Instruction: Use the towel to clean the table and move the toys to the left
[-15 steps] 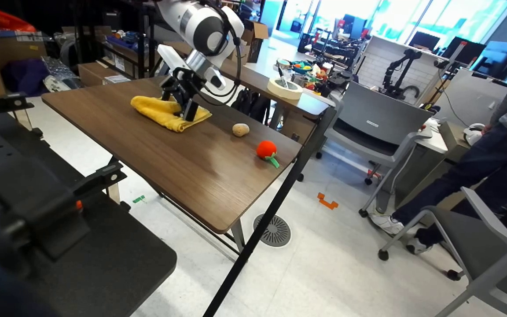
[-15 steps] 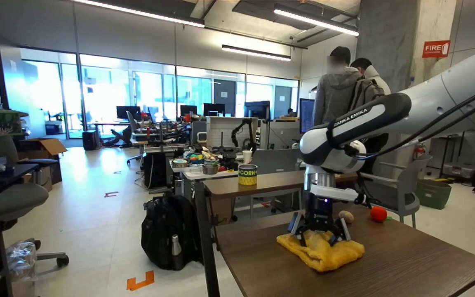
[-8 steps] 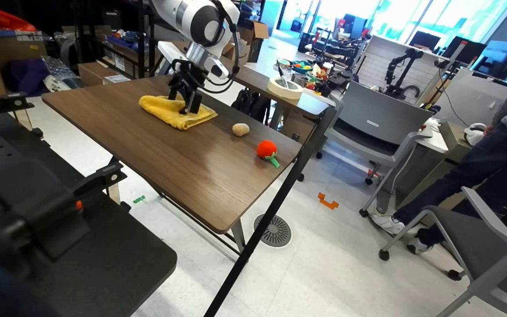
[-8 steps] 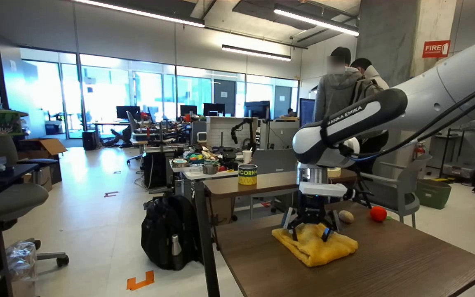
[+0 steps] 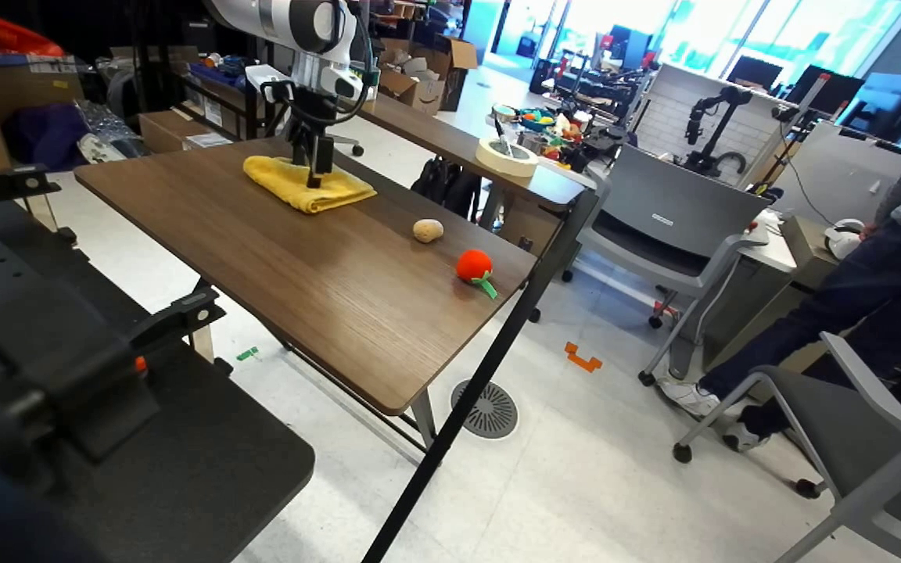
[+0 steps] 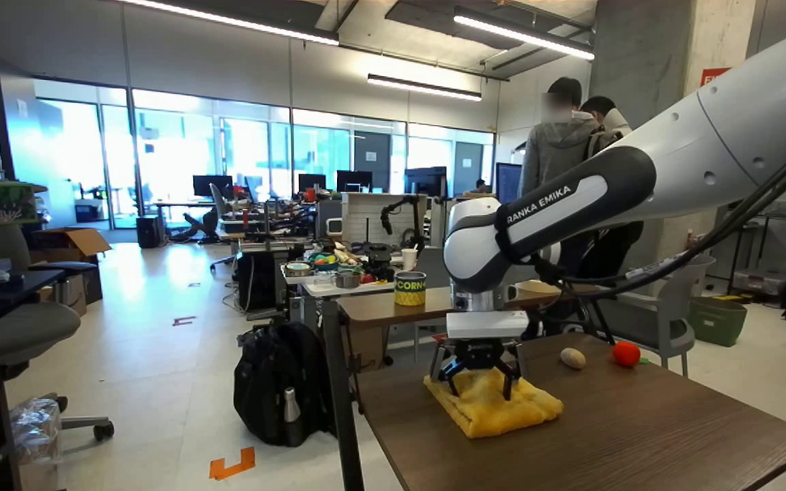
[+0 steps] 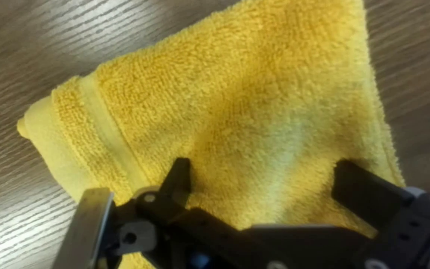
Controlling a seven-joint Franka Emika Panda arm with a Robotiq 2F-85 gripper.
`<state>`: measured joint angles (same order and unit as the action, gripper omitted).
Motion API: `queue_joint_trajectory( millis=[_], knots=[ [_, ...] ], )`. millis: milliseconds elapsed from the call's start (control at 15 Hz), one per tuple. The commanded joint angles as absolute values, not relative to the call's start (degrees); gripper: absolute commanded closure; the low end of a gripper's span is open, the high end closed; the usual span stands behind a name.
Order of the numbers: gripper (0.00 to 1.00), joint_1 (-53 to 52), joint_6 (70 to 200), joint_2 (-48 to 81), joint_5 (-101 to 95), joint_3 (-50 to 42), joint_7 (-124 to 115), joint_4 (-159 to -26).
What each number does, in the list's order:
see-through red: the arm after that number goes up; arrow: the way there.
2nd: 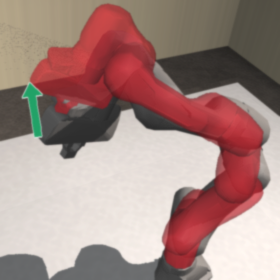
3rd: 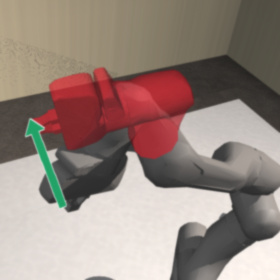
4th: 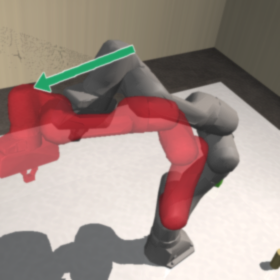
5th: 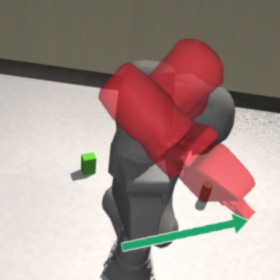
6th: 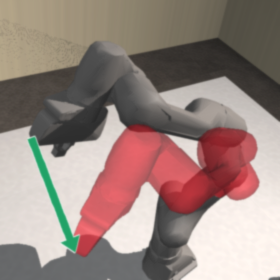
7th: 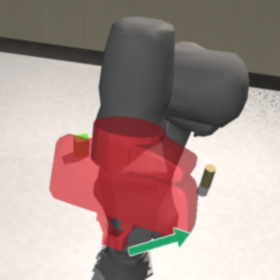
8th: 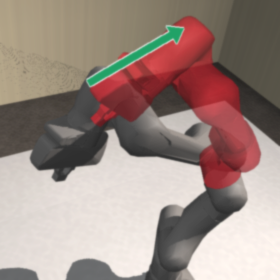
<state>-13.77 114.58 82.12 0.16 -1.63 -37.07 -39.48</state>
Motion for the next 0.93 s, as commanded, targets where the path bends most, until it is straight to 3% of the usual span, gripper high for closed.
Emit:
queue_joint_trajectory(
  millis=[0,600,867],
  knots=[
    [0.00,-13.53,114.58,82.12,0.16,-1.62,-37.01,-39.48],
    [0.00,-13.22,115.73,82.33,0.49,-0.55,-34.75,-40.51],
    [0.00,-15.68,130.03,81.98,-1.86,-0.15,-25.28,-50.30]
  ],
)
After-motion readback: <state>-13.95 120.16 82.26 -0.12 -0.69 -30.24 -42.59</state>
